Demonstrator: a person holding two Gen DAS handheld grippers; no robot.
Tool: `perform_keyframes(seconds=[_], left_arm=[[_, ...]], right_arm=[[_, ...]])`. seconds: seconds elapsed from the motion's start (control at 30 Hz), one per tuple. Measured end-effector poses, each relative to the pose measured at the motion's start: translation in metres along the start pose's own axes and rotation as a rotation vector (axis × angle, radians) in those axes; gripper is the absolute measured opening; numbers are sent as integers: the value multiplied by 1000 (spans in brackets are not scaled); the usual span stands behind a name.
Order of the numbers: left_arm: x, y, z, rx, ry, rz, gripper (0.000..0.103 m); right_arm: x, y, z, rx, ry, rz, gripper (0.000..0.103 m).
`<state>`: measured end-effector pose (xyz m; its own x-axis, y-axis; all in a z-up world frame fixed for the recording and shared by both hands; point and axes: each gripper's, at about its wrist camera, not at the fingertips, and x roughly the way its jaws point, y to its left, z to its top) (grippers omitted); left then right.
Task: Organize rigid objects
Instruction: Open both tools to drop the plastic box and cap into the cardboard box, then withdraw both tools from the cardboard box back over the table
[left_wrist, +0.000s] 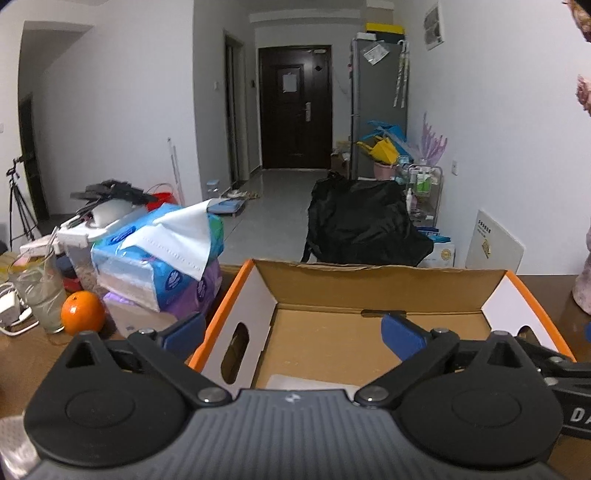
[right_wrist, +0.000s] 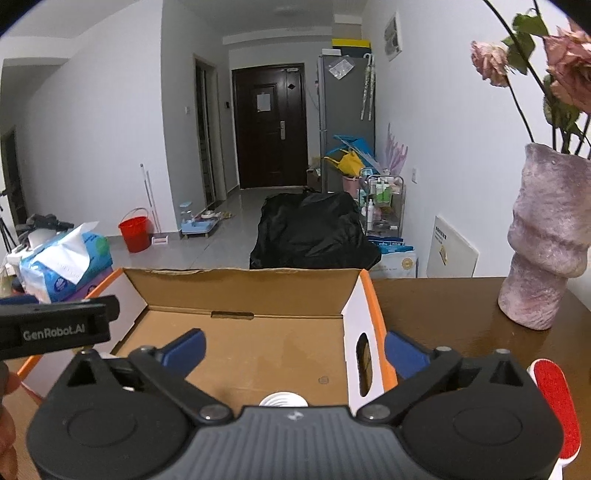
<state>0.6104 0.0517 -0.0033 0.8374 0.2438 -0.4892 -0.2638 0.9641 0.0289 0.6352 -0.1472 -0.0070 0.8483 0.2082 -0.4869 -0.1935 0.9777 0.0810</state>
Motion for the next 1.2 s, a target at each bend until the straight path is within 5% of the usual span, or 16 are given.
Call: perform_keyframes(seconds=[1.2], left_arm=[[-89, 13, -26, 8, -49, -58, 103]], right_arm=[[-97, 4, -32, -25, -118, -3, 103]])
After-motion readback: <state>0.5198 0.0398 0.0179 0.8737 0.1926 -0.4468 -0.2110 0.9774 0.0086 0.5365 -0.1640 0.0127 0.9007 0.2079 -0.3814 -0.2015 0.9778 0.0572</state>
